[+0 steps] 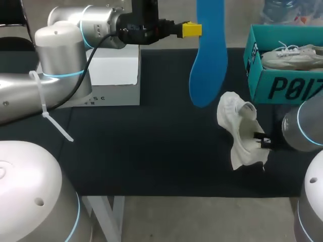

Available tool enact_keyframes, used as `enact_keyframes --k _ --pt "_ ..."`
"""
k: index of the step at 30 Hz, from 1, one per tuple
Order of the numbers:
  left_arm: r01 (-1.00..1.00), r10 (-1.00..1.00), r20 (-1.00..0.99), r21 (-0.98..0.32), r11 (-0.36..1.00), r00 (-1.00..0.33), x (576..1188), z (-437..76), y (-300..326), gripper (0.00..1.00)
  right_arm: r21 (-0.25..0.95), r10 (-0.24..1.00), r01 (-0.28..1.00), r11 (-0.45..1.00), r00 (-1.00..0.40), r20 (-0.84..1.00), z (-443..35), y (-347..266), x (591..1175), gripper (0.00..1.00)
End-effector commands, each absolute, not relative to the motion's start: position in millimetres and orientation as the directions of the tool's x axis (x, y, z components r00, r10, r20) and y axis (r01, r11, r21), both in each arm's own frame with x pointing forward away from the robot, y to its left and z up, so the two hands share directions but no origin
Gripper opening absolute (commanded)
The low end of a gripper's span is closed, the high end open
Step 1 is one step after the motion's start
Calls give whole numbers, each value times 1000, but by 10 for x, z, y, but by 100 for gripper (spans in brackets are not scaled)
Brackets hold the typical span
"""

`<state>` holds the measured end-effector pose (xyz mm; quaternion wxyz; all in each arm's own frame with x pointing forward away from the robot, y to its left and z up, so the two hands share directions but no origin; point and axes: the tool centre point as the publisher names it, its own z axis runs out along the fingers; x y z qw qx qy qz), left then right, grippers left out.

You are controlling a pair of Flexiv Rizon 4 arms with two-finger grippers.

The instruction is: Take the shoe out of the shoebox, open the shoe tongue, remove and reinsert the insole, then place the shoe into the shoebox

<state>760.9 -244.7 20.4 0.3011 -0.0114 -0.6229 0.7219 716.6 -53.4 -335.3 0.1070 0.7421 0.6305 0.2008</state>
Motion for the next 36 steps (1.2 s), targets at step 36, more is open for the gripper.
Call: enact_keyframes --k 36 --pt "-420 450 359 -906 -42 -818 7610 200 -2447 0 365 954 885 -290 237 184 -4042 -316 7133 33"
